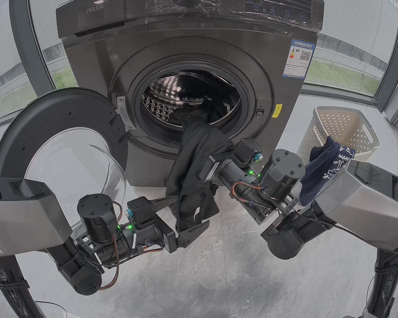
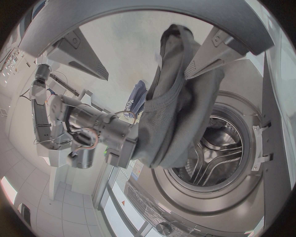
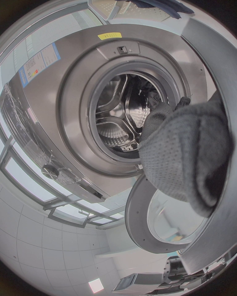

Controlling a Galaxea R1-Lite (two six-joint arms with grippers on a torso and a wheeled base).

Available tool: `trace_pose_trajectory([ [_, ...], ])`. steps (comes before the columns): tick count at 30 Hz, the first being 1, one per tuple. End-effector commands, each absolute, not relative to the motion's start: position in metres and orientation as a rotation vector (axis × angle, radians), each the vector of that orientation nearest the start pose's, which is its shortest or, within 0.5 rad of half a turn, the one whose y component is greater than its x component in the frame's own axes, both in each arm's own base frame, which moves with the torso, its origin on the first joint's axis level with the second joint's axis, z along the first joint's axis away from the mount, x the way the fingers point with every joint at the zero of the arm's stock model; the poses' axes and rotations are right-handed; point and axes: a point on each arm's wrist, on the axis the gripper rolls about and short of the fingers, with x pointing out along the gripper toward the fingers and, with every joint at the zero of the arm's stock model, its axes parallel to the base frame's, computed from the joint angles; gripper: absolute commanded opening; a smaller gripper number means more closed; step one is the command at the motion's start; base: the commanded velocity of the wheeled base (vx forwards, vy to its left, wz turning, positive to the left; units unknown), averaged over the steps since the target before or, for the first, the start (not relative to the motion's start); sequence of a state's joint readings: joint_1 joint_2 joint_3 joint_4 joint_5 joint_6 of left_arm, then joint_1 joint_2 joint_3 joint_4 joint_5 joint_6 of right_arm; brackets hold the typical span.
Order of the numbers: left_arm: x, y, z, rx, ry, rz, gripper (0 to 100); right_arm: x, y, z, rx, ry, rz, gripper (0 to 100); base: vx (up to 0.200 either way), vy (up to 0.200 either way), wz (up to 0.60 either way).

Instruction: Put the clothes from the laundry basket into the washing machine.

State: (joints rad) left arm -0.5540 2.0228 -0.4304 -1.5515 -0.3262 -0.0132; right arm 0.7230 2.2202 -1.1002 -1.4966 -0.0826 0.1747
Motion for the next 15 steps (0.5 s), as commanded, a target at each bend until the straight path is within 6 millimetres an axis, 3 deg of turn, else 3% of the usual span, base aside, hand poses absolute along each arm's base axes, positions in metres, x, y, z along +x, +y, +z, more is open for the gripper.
trace_pose_trajectory([
  [1,0.276,-0.18,0.071,-0.013,0.067,-0.86,100,0.307,0.291,0.146,0.316,-0.276,0.702,0,0.0,0.0,0.0],
  [3,0.276,-0.18,0.071,-0.013,0.067,-0.858,100,0.306,0.292,0.146,0.316,-0.276,0.704,0,0.0,0.0,0.0],
  [7,0.3,-0.178,0.07,-0.021,0.029,-0.805,100,0.291,0.304,0.15,0.329,-0.278,0.748,0,0.0,0.0,0.0],
  [15,0.326,-0.177,0.077,-0.039,-0.046,-0.699,100,0.284,0.309,0.15,0.334,-0.271,0.754,0,0.0,0.0,0.0],
])
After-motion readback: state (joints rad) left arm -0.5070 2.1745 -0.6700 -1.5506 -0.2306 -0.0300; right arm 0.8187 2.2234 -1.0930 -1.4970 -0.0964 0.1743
